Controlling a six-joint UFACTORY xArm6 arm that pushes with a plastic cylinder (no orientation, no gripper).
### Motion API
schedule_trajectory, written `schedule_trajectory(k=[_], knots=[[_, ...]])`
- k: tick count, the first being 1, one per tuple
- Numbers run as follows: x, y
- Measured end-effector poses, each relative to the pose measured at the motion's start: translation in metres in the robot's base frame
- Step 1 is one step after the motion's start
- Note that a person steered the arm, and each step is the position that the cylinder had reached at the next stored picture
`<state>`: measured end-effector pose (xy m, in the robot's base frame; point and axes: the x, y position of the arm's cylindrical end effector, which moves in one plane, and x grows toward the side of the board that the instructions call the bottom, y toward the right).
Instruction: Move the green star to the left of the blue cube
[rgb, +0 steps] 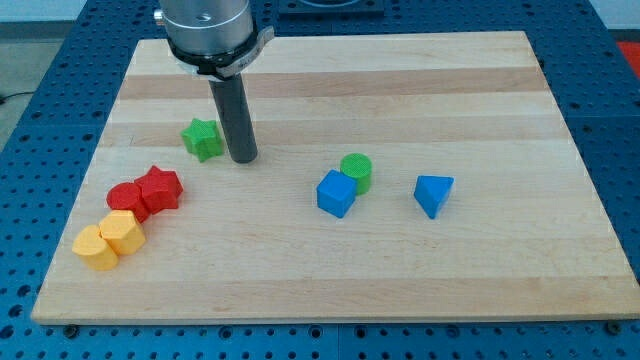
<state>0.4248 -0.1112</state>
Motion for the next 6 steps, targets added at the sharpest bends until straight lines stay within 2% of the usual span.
schedule_trajectory(k=[2, 4, 6], knots=[[-0.002, 0.000], [-0.030, 0.000], [-0.035, 0.003]])
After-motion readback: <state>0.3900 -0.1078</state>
